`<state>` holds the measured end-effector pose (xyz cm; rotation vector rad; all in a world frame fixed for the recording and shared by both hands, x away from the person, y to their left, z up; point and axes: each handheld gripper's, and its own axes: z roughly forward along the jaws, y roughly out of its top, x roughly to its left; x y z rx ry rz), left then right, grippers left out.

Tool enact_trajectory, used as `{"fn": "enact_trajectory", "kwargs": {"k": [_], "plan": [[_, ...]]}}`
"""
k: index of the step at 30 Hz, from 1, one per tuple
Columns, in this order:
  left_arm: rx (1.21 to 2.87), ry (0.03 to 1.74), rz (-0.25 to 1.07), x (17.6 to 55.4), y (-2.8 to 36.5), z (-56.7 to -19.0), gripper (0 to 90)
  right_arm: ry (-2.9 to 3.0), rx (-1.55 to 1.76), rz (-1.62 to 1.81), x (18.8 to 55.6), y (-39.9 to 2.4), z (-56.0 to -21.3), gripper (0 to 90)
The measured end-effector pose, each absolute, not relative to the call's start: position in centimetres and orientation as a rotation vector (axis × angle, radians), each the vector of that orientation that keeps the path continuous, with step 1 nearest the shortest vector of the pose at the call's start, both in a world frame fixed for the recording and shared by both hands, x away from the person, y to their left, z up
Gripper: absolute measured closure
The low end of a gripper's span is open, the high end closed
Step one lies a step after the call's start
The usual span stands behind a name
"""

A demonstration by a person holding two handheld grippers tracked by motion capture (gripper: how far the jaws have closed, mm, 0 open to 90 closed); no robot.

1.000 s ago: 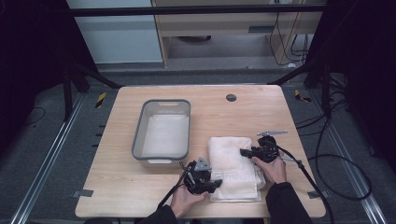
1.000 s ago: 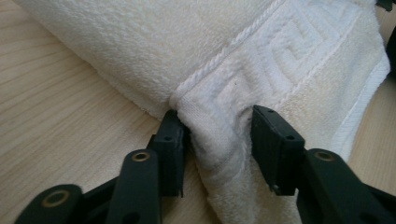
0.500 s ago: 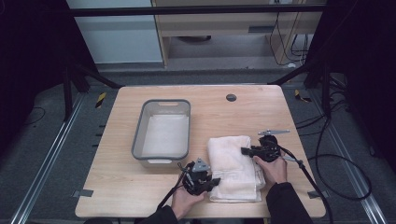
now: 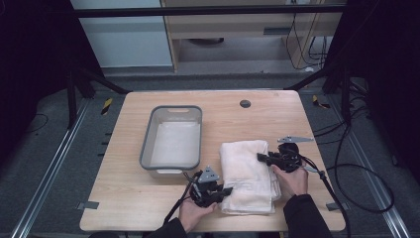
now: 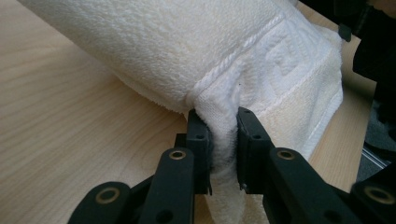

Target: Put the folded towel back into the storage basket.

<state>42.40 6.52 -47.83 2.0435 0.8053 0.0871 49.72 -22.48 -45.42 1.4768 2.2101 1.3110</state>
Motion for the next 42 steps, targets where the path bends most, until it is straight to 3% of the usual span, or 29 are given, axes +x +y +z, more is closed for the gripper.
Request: {"fn": "enact_trajectory", "kwargs": {"k": [42], "plan": [[1.882,0.716,0.21,42.2,8.5,-41.4,77.9,1.989,1.328,1.464,47.8,-21.8,-38.6,68.2]]}}
